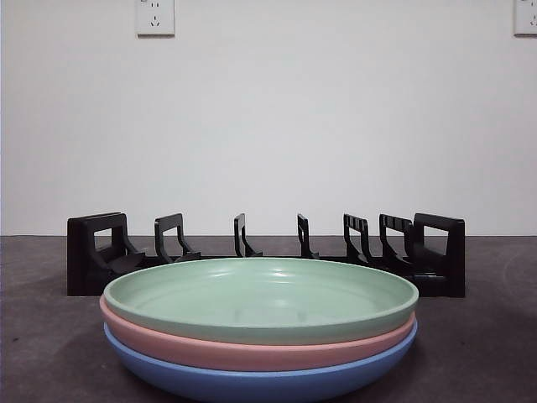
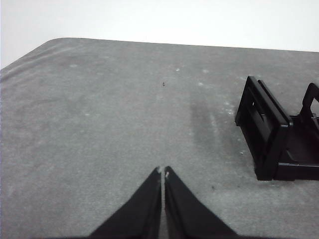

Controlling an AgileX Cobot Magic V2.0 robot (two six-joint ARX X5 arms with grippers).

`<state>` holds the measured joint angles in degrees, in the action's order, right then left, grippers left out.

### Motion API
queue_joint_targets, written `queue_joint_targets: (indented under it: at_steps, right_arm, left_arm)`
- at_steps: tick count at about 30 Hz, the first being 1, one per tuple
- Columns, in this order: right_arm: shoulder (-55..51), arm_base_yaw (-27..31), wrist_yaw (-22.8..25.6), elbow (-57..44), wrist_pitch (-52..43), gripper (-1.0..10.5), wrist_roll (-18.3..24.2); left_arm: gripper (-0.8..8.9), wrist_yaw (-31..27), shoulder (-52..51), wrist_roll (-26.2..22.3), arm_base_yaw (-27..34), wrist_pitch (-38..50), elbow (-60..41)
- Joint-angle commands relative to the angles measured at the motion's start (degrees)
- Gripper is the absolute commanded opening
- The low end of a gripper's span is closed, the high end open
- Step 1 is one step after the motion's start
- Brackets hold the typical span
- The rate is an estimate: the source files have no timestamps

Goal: Place the plate

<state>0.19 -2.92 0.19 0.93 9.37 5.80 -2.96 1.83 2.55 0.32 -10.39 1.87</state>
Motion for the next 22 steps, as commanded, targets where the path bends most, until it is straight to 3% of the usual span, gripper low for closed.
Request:
queue_joint_targets:
  at_steps: [1, 22]
  right_arm:
    - [0.0, 0.1, -0.3, -0.2, -0.4, 0.2, 0.4]
    - [0.0, 0.1, -0.2, -0.2, -0.4, 0.2, 0.4]
  left_arm:
    - [0.07, 0.0, -0.1, 0.0, 0.0, -0.4, -0.6]
    - [0.07, -0.1, -1.7, 0.0, 0.0, 2.6, -1.2]
